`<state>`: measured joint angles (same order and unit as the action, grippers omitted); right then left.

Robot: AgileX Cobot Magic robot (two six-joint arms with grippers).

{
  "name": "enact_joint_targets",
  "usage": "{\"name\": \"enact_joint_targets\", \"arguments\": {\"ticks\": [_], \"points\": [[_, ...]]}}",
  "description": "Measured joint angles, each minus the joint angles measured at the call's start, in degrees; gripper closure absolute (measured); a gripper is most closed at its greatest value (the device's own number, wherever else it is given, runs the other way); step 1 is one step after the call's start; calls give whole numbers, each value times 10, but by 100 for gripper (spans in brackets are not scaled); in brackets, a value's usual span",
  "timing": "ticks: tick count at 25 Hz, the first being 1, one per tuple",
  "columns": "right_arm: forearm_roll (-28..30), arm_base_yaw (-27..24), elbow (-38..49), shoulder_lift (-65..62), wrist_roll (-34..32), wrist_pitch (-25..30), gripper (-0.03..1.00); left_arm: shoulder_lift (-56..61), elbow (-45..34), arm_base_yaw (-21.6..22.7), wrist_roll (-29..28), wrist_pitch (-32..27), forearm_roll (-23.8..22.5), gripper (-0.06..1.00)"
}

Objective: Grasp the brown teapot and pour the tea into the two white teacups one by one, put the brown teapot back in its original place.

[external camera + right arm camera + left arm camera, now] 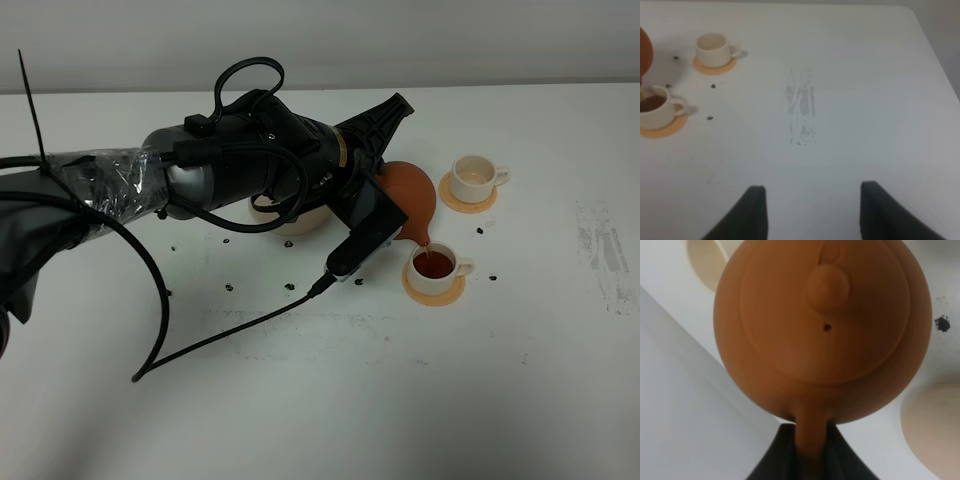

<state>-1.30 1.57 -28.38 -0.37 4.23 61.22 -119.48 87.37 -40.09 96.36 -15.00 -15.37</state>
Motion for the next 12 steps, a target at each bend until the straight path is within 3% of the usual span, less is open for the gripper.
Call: {"name": "enact_joint_targets", "arguments": {"ticks": [12], "points": [[0,0,0,0,0,0,53,0,0,-4,1,3,-17,83]]}}
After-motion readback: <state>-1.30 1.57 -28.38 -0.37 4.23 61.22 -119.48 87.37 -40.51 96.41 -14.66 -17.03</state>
